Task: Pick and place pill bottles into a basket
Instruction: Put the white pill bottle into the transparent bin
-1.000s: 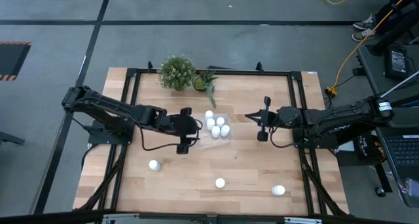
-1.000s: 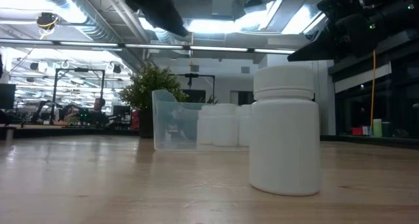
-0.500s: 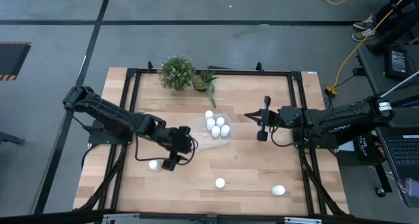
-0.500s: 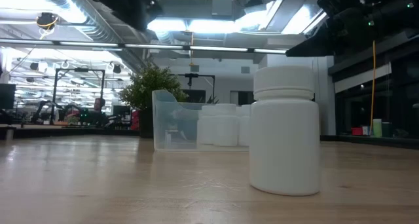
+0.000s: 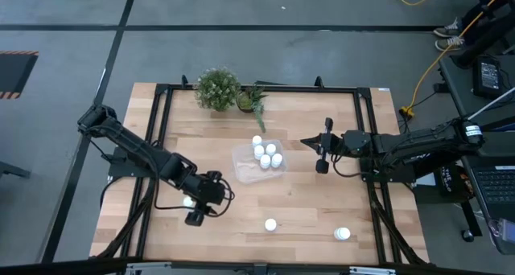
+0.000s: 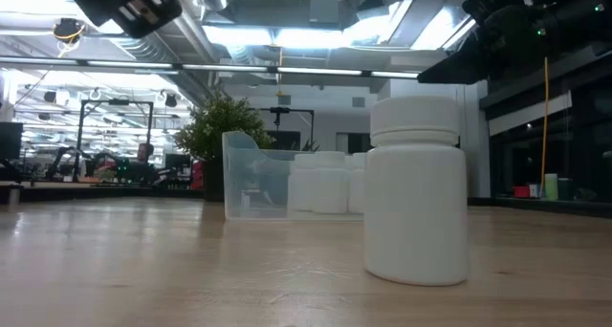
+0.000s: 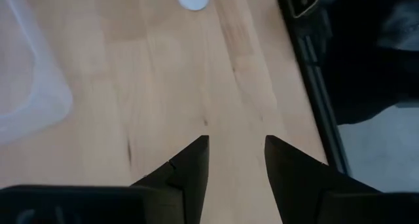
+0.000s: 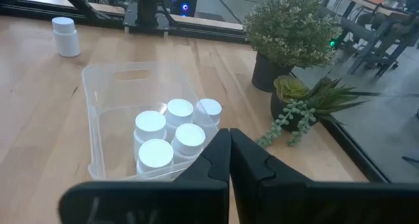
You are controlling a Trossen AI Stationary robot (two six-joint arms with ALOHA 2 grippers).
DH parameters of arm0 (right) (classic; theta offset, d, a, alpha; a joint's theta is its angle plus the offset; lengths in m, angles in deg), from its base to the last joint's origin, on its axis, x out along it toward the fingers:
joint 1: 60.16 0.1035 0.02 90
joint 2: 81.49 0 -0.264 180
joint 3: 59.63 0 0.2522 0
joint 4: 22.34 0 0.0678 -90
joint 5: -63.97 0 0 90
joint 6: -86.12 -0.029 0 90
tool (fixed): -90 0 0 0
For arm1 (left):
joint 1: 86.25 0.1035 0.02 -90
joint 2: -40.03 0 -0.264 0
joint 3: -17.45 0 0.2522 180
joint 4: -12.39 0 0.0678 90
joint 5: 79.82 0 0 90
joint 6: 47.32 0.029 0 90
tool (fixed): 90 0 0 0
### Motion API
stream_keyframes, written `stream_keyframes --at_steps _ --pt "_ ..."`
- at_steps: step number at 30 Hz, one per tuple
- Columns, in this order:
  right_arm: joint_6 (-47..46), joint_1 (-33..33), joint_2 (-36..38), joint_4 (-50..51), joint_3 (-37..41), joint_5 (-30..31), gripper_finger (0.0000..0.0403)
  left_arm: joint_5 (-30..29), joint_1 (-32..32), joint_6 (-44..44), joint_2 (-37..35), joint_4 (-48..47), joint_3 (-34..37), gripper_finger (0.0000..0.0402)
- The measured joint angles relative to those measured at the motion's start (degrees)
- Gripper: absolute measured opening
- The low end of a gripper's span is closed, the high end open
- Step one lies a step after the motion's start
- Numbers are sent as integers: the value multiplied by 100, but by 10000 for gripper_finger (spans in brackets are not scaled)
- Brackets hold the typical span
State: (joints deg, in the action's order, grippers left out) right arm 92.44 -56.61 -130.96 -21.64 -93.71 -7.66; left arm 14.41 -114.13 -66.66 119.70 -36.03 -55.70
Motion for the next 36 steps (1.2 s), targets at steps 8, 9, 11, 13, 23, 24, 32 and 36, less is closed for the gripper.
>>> stream_keyframes --at_steps 8,9,11,13,23,24,32,36 --pt "152 0 0 0 0 0 5 -190 -105 -199 0 56 0 142" --pt "173 0 0 0 1 0 5 -305 -103 -290 0 75 0 144" --pt "168 0 0 0 0 0 5 -396 -100 -453 1 78 0 149" --pt "149 0 0 0 0 0 5 -587 -103 -543 2 77 0 158" --pt "146 0 0 -141 0 0 5 -1769 -170 -608 2 0 0 232" --pt "146 0 0 -142 0 0 5 -1864 -202 -602 2 0 0 239" --pt "144 0 0 -144 2 0 5 -2055 -421 -811 2 -28 0 271" --pt "144 0 0 -150 0 0 5 -1803 -574 -1377 2 -382 0 270"
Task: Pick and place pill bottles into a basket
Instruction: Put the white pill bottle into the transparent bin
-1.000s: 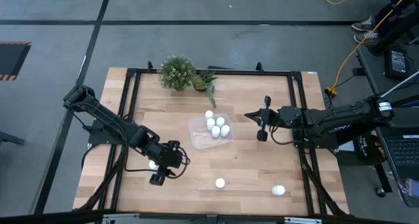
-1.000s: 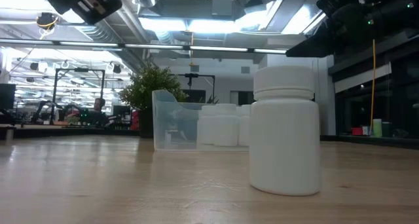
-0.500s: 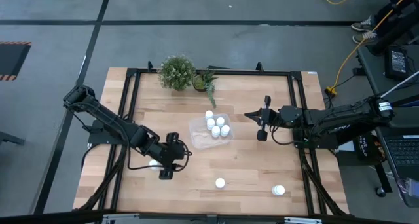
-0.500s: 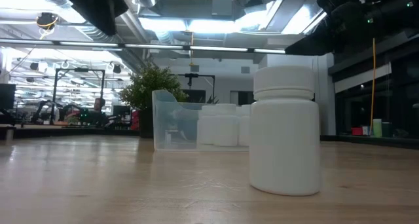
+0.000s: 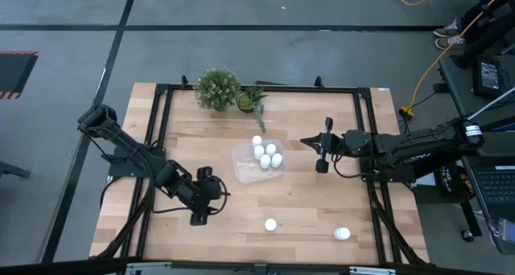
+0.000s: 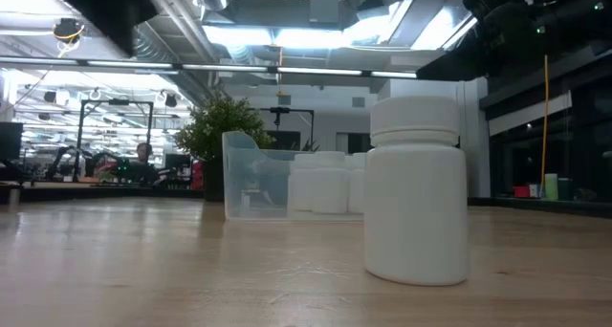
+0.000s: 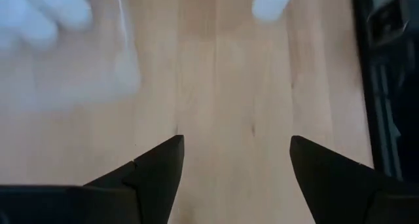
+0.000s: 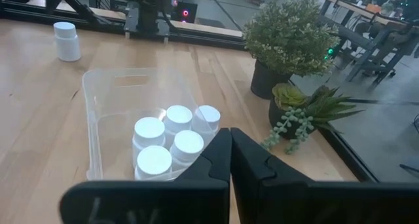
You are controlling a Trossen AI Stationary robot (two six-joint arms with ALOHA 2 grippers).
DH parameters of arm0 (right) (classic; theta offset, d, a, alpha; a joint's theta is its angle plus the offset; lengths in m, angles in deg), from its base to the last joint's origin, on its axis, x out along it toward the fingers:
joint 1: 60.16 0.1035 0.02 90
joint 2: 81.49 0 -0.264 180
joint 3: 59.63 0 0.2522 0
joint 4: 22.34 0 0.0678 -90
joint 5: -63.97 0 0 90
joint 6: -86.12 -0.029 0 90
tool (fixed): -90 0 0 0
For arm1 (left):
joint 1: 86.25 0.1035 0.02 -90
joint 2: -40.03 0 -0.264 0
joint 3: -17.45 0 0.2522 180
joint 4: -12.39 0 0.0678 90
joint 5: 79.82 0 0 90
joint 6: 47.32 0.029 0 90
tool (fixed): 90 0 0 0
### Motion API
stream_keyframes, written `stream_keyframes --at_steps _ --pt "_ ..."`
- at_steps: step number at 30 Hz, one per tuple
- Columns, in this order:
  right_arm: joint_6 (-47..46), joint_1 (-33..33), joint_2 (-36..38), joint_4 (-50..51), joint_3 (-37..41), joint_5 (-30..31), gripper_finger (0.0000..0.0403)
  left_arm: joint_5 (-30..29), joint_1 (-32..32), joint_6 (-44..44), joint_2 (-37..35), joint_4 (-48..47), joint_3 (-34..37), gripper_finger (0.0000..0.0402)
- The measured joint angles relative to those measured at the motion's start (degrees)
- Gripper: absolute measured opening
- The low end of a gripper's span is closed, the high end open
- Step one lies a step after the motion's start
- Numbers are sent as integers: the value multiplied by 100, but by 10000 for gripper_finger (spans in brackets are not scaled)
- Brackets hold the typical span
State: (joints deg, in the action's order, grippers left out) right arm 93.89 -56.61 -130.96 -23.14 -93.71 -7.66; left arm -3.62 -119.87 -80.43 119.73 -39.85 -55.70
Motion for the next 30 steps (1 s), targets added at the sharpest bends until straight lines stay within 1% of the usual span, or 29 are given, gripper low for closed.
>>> stream_keyframes --at_steps 4,6,8,16,21,23,27,30 --pt "-3 0 0 -33 1 0 5 403 -191 -956 2 -964 0 270" --pt "-15 0 0 -77 1 0 5 482 -270 -1386 2 -1423 0 270" --pt "-17 2 0 -98 0 0 5 492 -355 -1693 2 -1666 0 269" --pt "-21 1 0 -94 0 0 5 482 -688 -2372 2 -1752 0 269" --pt "-271 2 0 -86 0 0 5 120 -918 -2860 56 -1763 0 269" --pt "-304 2 0 -75 0 0 5 61 -1020 -2947 120 -1819 0 269" --pt "-304 2 0 -70 0 0 5 128 -1191 -3277 325 -2043 0 269" --pt "-302 2 0 -66 0 0 5 154 -1251 -3323 470 -2094 0 269"
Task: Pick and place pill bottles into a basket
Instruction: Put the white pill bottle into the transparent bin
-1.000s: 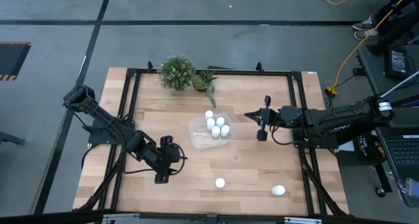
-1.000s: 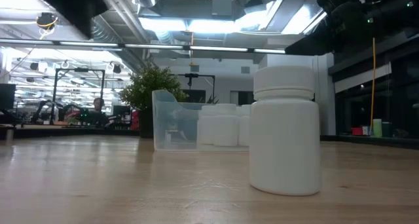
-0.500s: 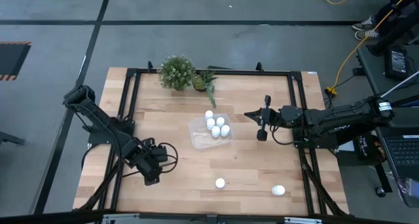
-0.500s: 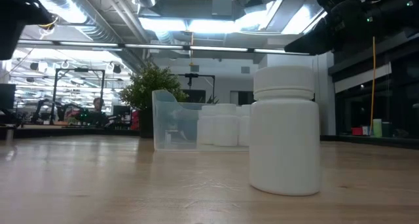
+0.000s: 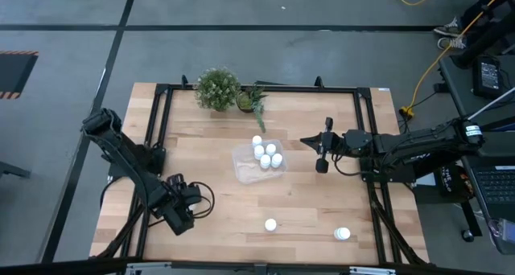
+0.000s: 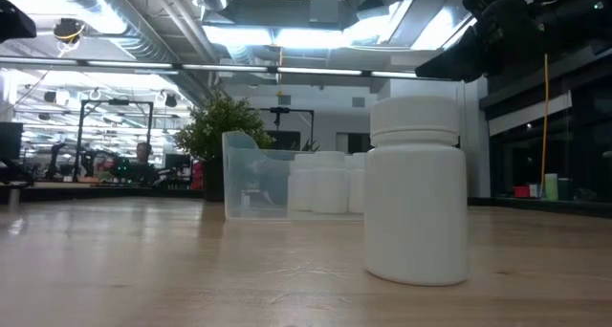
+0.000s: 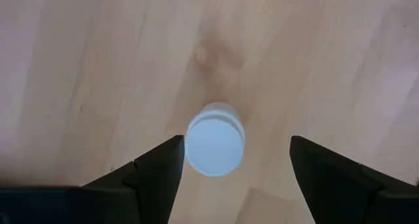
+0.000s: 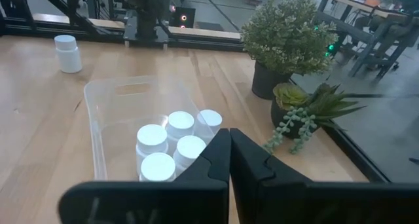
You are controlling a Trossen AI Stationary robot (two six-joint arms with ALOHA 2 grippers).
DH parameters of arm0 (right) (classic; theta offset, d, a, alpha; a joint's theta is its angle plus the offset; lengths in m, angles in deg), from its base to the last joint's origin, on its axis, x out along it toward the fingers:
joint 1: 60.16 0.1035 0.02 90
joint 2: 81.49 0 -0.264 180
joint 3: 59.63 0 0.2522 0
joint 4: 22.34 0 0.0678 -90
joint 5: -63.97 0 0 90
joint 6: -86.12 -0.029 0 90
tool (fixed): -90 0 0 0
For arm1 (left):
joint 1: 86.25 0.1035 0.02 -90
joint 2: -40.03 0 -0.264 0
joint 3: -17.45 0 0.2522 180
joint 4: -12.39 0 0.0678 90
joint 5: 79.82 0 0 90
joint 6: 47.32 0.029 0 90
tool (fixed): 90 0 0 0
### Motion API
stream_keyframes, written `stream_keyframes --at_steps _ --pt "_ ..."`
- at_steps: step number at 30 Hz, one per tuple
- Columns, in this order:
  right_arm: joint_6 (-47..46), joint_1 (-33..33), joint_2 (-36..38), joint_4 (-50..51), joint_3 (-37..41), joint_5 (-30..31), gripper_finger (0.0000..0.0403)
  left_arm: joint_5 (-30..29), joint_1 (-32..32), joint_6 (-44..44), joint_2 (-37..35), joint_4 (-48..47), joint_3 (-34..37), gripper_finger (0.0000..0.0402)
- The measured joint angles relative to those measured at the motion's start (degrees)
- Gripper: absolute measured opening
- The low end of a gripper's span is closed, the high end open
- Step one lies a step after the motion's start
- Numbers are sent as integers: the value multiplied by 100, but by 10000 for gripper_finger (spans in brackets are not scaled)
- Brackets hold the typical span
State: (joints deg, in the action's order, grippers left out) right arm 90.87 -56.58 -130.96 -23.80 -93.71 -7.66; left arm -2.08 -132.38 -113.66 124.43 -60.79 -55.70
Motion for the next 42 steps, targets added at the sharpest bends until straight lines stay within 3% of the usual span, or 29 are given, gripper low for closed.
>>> stream_keyframes --at_steps 22,35,42 --pt "-153 0 -2 7 0 -1 5 27 11 -496 533 -136 0 267" --pt "-151 0 -2 7 0 -2 5 34 11 -645 533 -164 0 201" --pt "-151 0 -2 7 0 -2 5 36 11 -662 533 -120 0 192"
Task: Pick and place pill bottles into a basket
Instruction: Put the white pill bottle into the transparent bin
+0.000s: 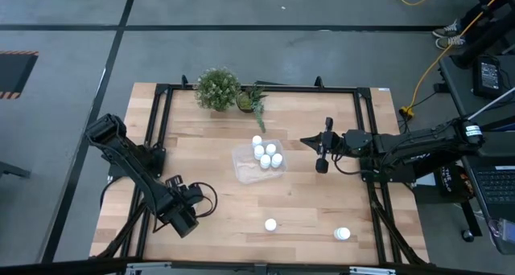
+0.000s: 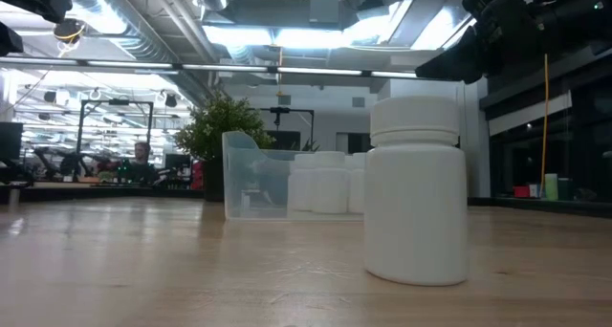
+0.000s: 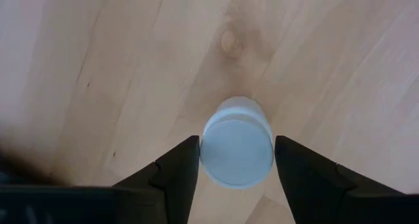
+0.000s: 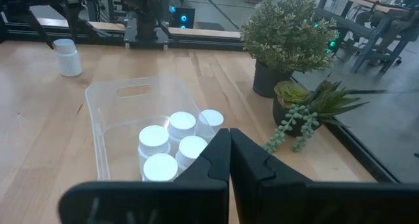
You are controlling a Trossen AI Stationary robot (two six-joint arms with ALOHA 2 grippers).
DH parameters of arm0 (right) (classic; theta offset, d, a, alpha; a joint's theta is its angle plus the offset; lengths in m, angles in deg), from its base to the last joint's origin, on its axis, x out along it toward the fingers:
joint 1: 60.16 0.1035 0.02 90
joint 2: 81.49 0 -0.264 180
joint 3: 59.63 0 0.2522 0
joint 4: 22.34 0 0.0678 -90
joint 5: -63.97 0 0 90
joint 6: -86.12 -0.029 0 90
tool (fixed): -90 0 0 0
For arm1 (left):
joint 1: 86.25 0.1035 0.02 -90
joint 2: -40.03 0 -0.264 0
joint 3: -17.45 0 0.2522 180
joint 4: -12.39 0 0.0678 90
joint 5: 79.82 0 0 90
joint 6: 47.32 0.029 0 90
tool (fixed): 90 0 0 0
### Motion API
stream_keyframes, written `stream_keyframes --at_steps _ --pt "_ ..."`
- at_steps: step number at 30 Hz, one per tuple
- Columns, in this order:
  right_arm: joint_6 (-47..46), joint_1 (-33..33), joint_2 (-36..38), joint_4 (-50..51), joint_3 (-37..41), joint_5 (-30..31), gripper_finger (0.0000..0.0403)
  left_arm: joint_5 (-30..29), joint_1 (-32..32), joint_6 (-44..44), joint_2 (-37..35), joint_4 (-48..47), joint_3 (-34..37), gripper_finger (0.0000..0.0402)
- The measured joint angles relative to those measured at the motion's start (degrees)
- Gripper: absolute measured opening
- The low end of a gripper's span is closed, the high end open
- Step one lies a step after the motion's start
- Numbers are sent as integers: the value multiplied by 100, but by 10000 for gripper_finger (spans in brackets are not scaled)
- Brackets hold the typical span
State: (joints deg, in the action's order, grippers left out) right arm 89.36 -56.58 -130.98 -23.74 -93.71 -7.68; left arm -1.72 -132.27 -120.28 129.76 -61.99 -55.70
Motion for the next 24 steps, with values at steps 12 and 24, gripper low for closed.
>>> stream_keyframes --at_steps 12,24 --pt "0 0 0 0 0 0 5 0 0 5 0 0 0 196" --pt "0 0 0 0 0 0 5 36 0 24 31 -29 0 184"
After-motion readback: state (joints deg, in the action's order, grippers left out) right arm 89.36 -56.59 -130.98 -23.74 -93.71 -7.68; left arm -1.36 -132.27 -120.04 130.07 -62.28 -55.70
